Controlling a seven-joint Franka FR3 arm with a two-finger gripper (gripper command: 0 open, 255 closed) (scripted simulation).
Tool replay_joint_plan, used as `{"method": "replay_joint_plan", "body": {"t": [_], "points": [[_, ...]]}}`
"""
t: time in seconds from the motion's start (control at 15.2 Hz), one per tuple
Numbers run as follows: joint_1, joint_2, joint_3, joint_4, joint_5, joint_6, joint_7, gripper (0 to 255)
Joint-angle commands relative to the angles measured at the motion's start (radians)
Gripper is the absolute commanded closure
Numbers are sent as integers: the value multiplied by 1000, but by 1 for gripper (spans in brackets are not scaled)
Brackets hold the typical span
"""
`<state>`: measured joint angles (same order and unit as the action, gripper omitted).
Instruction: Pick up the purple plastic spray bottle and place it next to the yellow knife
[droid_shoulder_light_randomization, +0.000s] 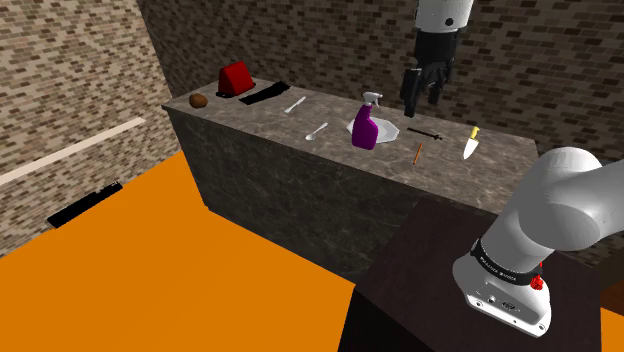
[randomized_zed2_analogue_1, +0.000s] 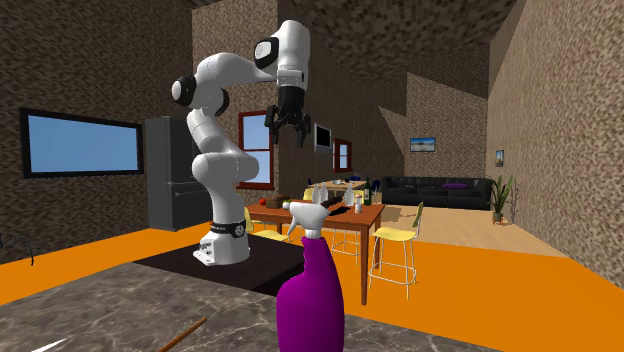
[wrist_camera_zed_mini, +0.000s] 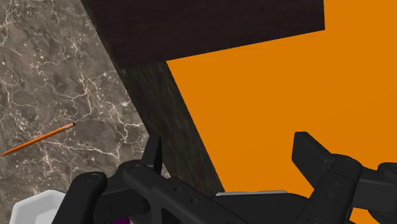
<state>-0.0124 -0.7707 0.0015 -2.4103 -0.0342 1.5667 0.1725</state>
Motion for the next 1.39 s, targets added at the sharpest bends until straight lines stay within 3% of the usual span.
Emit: {"method": "replay_joint_plan", "body": {"t": [0.0,0.66,1.32], "points": [[0,0,0,0,0,0,0,0],[-30,318,-180,162,-77,144,-255,0],[-52,705,-309,462,-25,208,-518,0]]}}
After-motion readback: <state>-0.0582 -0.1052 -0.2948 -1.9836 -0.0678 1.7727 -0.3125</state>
